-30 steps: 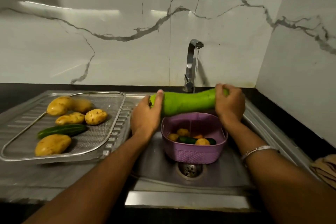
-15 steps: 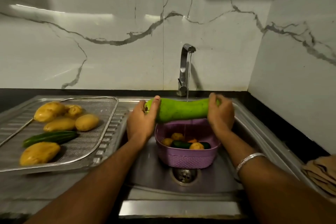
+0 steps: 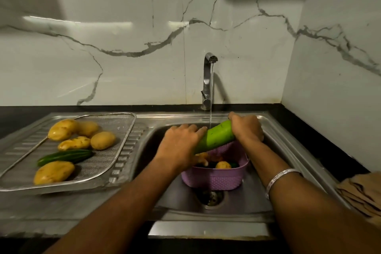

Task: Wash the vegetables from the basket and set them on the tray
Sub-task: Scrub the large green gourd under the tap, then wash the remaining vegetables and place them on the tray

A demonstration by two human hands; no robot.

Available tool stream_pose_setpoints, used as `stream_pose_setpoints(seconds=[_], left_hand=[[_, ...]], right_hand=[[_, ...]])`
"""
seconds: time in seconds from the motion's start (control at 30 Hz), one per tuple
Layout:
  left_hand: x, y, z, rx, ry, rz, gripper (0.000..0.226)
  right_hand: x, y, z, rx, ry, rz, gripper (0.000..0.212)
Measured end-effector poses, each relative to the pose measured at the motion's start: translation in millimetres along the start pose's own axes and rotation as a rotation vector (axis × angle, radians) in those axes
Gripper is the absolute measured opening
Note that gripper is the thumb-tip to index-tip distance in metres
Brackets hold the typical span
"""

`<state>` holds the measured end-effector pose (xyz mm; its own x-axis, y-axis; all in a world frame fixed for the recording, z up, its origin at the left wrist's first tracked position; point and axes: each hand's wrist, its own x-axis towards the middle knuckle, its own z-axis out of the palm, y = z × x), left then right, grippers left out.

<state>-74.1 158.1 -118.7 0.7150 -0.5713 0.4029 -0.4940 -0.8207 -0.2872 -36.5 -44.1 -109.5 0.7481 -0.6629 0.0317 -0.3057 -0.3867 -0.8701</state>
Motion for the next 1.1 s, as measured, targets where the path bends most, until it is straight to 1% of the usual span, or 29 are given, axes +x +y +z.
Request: stream_pose_setpoints(seconds=[0.03, 0.07, 0.13, 0.17, 0.2, 0.27, 0.3, 0.4, 0.5, 0.57, 0.63, 0.73, 0.87, 1.0, 1.1], left_hand=[[1.8, 2.9, 3.1, 0.046, -0.007, -0.002, 0.082], [4.7, 4.6, 2.7, 0.069, 0.014, 0.001, 0.075], [4.5, 3.0, -5.5, 0.058, 0.052, -0.004, 0.065], [2.5, 1.5, -10.6, 0.019, 0.046, -0.027, 0.064], [-0.2, 0.6, -15.9, -0.050, 0.044, -0.073, 0.063], [-8.0, -7.4, -28.0, -0.265, 0.069, -0.230, 0.058], [-12.5, -14.2, -35.9, -0.384, 0.084, -0.325, 0.057], [-19.3, -42.2, -72.2, -0.699, 0.070, -0.571, 0.056], [-31.6, -83.7, -110.5, -0.936, 0.037, -0.759, 0.053], [-46.5, -110.4, -124.5, -0.928, 0.006, -0.811, 0.052], [-61.2, -129.2, -126.1, -0.848, -0.019, -0.851, 0.051], [-81.1, -145.7, -112.9, -0.773, -0.084, -0.935, 0.053], [-102.5, -152.8, -85.9, -0.761, -0.153, -1.042, 0.056], [-109.8, -150.8, -65.5, -0.858, -0.162, -1.009, 0.043], [-107.8, -146.8, -57.8, -0.912, -0.122, -0.988, 0.043]], right_hand=[[-2.1, -3.1, 0.0, 0.004, -0.019, -0.007, 0.068], [-2.1, -4.0, -0.9, 0.007, -0.029, -0.006, 0.068], [-3.1, -6.7, -3.4, 0.047, -0.036, -0.047, 0.069], [-2.4, -7.5, -4.4, 0.095, -0.026, -0.092, 0.072], [-0.4, -8.3, -5.0, 0.171, -0.028, -0.115, 0.079], [0.8, -10.1, 0.0, 0.331, -0.051, -0.132, 0.094], [2.8, -9.4, 5.4, 0.376, -0.084, -0.145, 0.091], [4.1, -2.4, 9.1, 0.358, -0.158, -0.149, 0.067], [4.3, 3.6, 7.5, 0.356, -0.194, -0.142, 0.059], [2.7, 1.9, 7.7, 0.353, -0.211, -0.143, 0.051], [2.6, 2.5, 8.1, 0.327, -0.231, -0.147, 0.044], [2.1, 9.7, 10.0, 0.283, -0.283, -0.170, 0.033], [2.9, 17.2, 13.9, 0.222, -0.335, -0.201, 0.024], [4.3, 17.9, 16.8, 0.182, -0.346, -0.215, 0.017], [4.5, 19.6, 16.8, 0.171, -0.355, -0.238, 0.013]])
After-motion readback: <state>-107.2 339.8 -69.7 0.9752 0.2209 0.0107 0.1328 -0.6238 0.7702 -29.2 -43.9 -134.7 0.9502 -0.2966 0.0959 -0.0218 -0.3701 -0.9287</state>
